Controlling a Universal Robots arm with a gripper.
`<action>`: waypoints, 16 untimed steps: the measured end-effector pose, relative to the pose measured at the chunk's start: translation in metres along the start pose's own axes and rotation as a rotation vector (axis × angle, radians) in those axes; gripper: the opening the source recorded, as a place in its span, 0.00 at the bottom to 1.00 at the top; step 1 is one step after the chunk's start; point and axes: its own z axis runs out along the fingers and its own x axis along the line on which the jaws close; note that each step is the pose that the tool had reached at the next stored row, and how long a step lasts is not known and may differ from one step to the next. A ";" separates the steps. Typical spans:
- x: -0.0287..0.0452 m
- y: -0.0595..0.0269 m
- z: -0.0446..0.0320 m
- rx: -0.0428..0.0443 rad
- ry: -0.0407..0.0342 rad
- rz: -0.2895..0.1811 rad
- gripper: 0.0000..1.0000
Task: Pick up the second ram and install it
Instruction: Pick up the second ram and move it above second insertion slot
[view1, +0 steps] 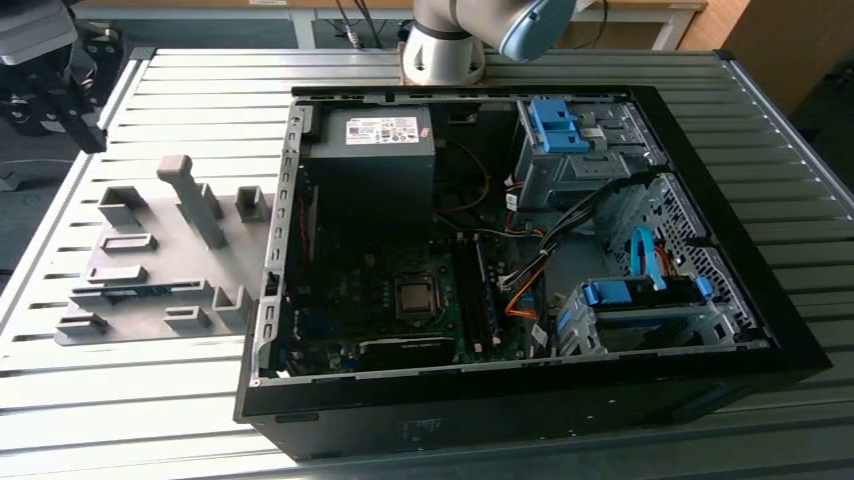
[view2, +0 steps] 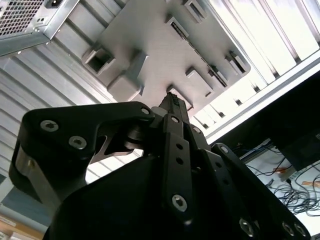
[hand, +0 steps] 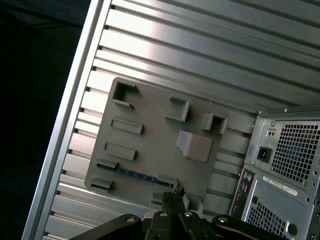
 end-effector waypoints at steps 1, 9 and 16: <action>0.0002 0.0000 0.0001 -0.0003 0.0002 -0.014 0.11; 0.0011 0.0002 0.0007 -0.0031 0.0014 -0.128 0.11; 0.0016 0.0004 0.0016 -0.0058 0.0024 -0.234 0.11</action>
